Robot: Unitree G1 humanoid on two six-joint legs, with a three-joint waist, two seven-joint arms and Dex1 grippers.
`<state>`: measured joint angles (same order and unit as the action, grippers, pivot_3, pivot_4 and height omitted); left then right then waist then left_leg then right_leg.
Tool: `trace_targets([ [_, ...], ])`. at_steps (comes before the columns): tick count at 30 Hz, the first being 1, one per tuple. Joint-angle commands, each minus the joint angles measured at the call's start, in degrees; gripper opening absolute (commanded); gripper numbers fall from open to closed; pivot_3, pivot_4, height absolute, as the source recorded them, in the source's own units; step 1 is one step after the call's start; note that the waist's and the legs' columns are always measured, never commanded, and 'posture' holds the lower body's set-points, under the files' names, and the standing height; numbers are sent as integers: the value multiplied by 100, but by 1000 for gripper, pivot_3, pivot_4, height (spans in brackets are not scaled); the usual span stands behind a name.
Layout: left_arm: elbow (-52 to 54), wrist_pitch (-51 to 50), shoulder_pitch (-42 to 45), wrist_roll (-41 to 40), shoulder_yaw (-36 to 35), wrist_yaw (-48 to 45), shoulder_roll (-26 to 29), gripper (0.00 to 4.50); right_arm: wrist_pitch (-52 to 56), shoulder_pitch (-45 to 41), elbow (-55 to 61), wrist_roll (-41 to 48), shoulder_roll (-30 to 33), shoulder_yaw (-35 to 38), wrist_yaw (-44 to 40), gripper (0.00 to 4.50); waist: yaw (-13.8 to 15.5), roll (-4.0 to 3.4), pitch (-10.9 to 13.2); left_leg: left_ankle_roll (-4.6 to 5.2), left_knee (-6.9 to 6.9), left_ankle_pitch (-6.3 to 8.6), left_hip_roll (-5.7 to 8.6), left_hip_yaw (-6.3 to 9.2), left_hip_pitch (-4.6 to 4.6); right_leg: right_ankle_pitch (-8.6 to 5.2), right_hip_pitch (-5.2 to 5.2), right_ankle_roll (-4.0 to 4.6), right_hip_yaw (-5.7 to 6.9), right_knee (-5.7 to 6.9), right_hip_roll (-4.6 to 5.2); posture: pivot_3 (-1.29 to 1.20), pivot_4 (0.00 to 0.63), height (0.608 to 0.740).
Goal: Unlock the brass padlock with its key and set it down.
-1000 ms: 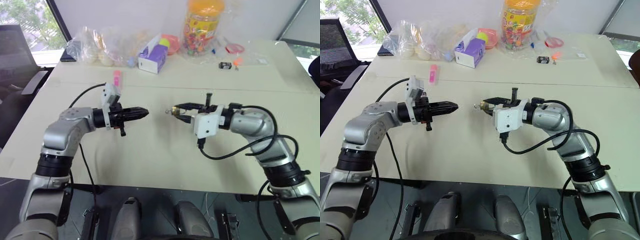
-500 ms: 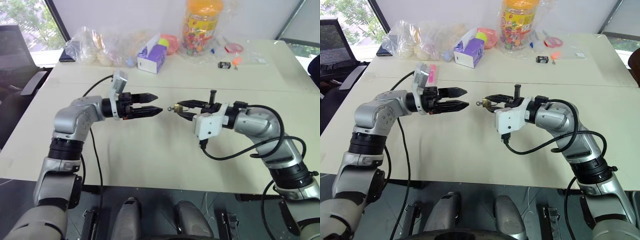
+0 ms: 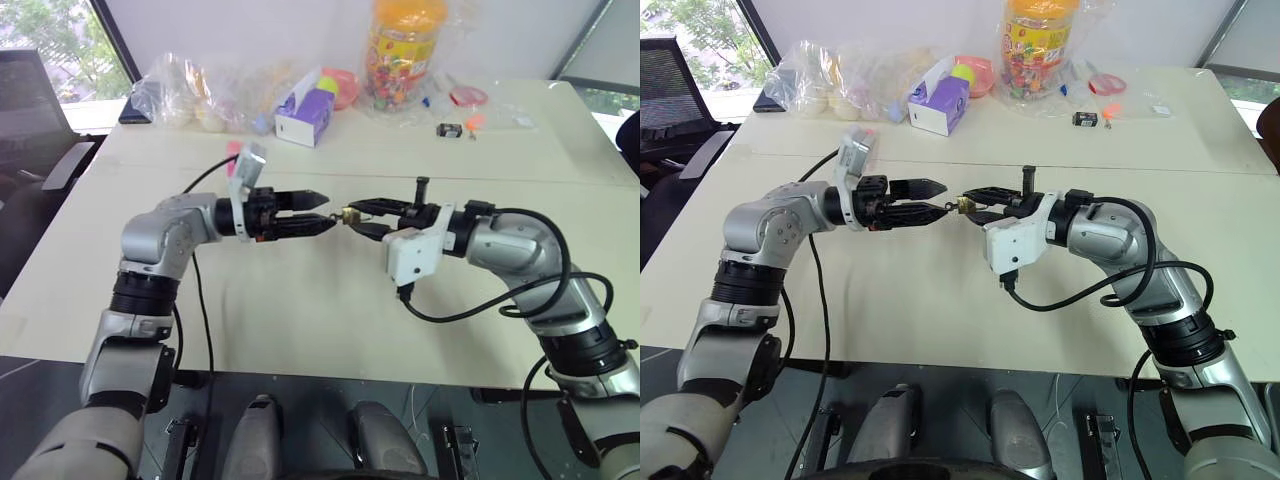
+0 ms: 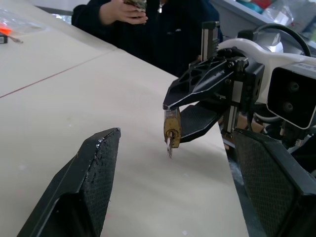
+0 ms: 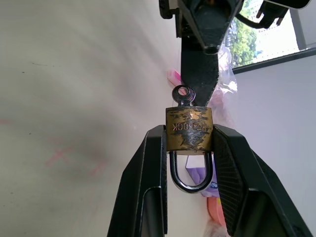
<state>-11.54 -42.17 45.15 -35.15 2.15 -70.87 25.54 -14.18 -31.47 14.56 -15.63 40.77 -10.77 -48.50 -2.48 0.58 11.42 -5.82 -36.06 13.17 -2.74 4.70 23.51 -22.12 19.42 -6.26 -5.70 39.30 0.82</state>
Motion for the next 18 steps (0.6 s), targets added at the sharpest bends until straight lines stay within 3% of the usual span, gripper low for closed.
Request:
trace_targets([
  [1,29,34,152,-24,29,-94,-24,2425,-44,-125,282,-5,37,74,61,710,0,0,0,0,0,0,0,0,0,0,0,0,0,0,0,0,150,740],
  [6,-53,123,180,48,106,-118,-76,192,-17,-135,323,-9,45,74,48,710,2,0,0,0,0,0,0,0,0,0,0,0,0,0,0,0,150,740],
  [14,-100,220,186,173,196,-150,-106,79,56,-123,405,23,76,91,15,710,1,0,0,0,-1,0,0,0,0,0,0,0,0,0,0,0,150,740],
  [18,-46,749,98,453,231,-35,-184,79,132,-102,430,67,83,89,-19,710,3,0,0,0,-1,0,0,0,0,0,0,0,0,0,0,0,150,740],
])
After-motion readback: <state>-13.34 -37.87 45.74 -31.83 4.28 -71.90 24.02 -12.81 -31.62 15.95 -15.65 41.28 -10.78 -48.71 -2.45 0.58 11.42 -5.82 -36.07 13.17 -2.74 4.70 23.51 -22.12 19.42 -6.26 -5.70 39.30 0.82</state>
